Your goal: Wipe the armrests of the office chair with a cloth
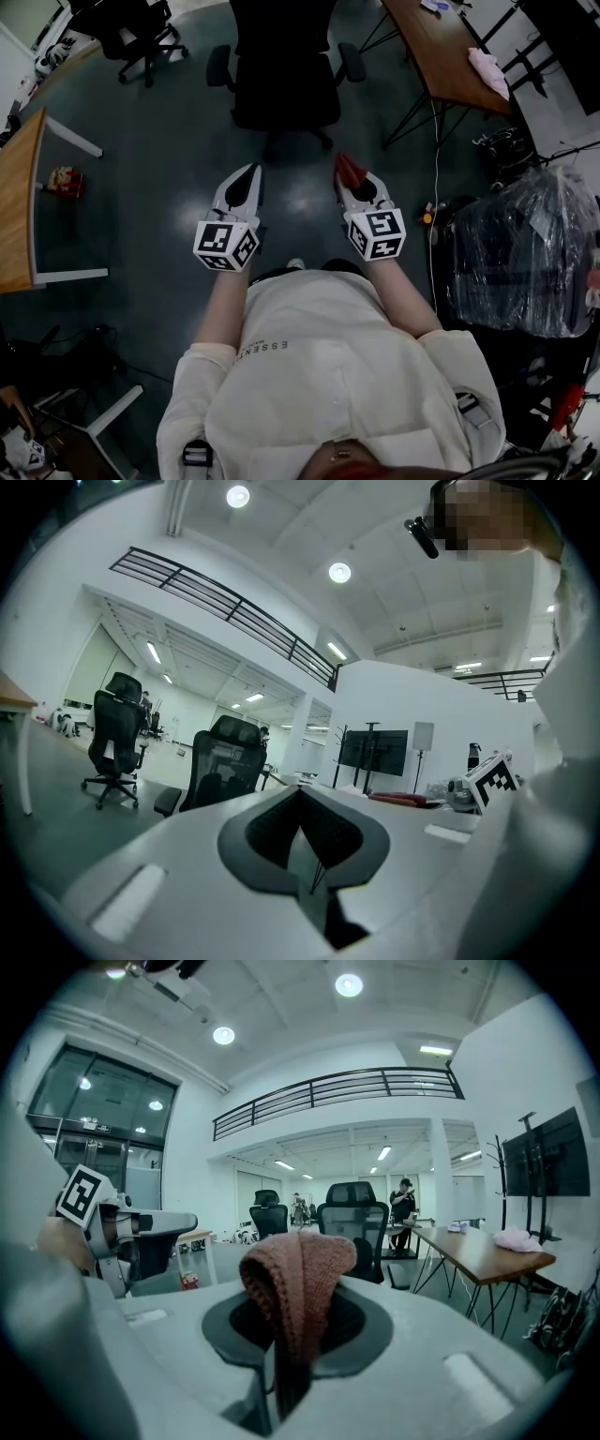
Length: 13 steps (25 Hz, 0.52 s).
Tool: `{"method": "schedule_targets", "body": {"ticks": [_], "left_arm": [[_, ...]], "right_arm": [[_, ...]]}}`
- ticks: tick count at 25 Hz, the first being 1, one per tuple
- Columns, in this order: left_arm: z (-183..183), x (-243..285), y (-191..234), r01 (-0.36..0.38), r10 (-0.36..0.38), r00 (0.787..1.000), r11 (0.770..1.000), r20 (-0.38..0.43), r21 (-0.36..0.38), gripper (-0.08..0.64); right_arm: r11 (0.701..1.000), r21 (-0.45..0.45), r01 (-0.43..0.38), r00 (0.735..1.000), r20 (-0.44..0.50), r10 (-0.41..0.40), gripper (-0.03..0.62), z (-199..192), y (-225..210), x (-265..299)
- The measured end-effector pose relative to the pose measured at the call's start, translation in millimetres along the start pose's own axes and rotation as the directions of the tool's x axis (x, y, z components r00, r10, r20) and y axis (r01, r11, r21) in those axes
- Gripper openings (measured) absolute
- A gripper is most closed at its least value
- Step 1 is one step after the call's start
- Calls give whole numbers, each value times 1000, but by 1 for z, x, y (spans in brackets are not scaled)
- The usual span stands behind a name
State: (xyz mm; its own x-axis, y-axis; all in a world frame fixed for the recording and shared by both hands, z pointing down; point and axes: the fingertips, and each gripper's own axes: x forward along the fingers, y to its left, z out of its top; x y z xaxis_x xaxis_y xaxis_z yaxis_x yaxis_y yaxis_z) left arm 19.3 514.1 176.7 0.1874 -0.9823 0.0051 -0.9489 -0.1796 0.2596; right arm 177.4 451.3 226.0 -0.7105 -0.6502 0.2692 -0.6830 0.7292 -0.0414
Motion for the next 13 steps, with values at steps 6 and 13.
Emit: {"method": "schedule_targets", "body": {"ticks": [6,13], "left_arm": [[-6,-5,-4,-3,2,1000,1000,0,-8,15],[-7,-7,-6,3,-3,1000,1000,-1,-5,15]], "right_arm": [[1000,-2,-1,1000,-8,1,54,-7,2,-7],[1000,-5,2,1000,-9,-2,54,-9,1,-10]]}}
